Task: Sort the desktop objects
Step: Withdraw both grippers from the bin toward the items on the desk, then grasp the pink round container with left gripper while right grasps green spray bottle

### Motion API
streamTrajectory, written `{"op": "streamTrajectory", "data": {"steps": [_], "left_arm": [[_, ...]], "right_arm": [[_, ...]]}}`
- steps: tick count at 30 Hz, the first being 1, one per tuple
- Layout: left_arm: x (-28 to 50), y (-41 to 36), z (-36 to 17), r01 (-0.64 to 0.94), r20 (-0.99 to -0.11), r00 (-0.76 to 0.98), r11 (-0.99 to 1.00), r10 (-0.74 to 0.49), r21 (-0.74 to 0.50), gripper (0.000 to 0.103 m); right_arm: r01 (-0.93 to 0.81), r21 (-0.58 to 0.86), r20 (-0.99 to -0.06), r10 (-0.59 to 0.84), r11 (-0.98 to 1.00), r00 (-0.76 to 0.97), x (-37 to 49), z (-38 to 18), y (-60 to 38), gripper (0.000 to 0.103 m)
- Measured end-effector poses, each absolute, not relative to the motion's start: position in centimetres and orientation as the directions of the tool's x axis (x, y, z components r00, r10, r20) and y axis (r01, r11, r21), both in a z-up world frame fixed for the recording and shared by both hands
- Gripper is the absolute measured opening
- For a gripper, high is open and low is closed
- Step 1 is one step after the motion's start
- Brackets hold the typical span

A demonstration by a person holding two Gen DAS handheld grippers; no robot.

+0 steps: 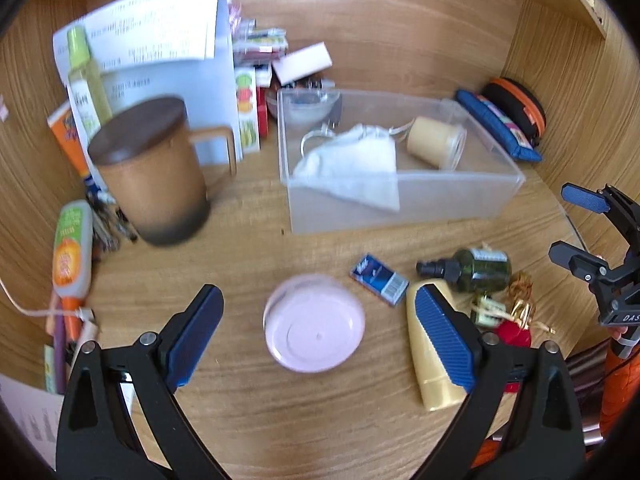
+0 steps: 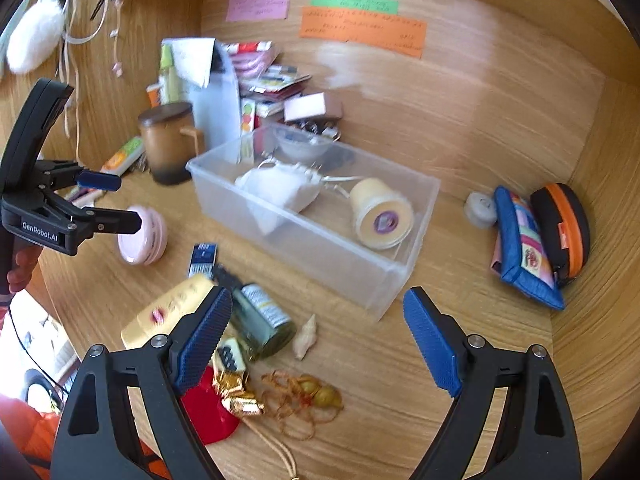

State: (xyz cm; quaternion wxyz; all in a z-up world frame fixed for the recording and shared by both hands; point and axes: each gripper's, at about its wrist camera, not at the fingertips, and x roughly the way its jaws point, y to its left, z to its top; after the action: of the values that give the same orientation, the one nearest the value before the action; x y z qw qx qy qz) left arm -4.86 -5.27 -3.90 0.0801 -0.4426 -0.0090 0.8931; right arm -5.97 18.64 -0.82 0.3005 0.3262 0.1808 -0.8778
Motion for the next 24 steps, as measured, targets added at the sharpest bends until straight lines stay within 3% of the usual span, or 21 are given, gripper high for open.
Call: {"op": "streamTrajectory", "data": {"steps": [13, 18, 24], "left_arm": [[-4.9, -5.3, -8.2, -0.128, -0.835, -0.513, -0.979, 0.201, -0.157, 0.098], [-5.5, -5.2, -8.5, -0.117, -0.829, -0.525, -0.981, 0.191, -0.152, 0.098], [-6.0, -4.7, -8.5, -0.123, -0.820, -0.546, -0.985, 0.168, -0.120, 0.098]], "right_arm": [[0.729, -0.190, -0.738, -0.393, -0.658, -0.548, -4.7, -4.7, 15.9, 0.083], [0.751, -0.145, -0.778, -0.395, -0.645, -0.489, -6.3, -5.9, 15.4, 0.062], [0.782, -0.108, -0.808, -0.404, -0.614, -0.429, -7.9, -6.8, 14.6, 0.053]]}}
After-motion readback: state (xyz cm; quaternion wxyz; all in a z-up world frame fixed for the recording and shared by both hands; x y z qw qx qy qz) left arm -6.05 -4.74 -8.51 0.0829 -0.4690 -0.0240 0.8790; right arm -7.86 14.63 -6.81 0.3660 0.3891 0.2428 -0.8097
